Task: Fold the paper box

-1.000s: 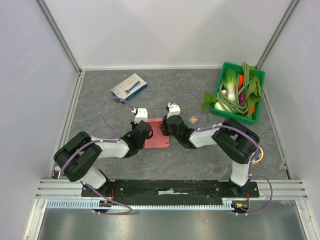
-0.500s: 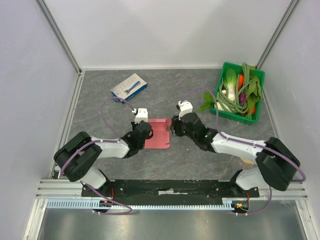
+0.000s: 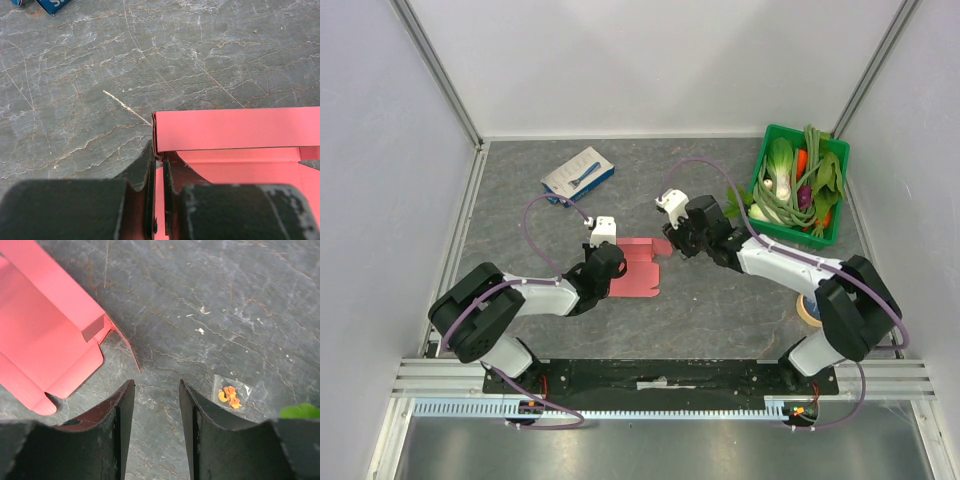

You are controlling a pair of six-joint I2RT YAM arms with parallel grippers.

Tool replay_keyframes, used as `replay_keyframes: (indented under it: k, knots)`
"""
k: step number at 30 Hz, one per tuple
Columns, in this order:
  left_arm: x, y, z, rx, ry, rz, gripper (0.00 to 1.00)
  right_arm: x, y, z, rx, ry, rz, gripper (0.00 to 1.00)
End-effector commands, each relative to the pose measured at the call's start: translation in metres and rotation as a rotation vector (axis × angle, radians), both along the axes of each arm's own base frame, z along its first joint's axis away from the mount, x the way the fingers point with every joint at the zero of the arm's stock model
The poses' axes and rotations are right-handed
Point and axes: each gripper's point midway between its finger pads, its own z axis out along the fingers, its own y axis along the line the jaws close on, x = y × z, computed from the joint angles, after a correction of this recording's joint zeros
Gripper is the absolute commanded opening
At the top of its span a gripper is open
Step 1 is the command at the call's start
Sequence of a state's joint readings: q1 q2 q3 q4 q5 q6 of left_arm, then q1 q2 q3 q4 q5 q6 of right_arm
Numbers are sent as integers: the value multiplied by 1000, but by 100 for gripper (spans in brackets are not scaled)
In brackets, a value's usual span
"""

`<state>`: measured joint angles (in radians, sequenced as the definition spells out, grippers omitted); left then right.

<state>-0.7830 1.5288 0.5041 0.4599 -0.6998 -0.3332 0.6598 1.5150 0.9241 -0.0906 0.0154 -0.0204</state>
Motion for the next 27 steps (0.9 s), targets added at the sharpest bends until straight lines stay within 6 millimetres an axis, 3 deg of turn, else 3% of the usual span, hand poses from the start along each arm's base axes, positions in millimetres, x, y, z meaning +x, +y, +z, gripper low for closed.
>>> replay_keyframes:
  k: [1, 10, 13, 14, 17, 21, 27]
  knots:
    - [1, -8, 2, -31, -2, -2, 2, 0, 21, -4, -44, 5, 192, 49]
    - [1, -7, 4, -32, -9, -4, 2, 12, 46, -19, -15, 28, 167, 45]
    - [1, -7, 5, -33, -10, -4, 2, 8, 58, -18, 11, 55, 139, 34]
    - [1, -7, 5, -33, -11, -5, 2, 5, 62, -14, 20, 70, 131, 26]
    - [1, -7, 5, -35, -10, -4, 2, -8, 80, -5, 113, 131, 114, 17]
    - [1, -8, 5, -36, -11, -5, 2, -21, 90, -3, 183, 185, 116, 18]
    - [1, -7, 8, -35, -15, -7, 2, -33, 92, -5, 177, 192, 205, 31]
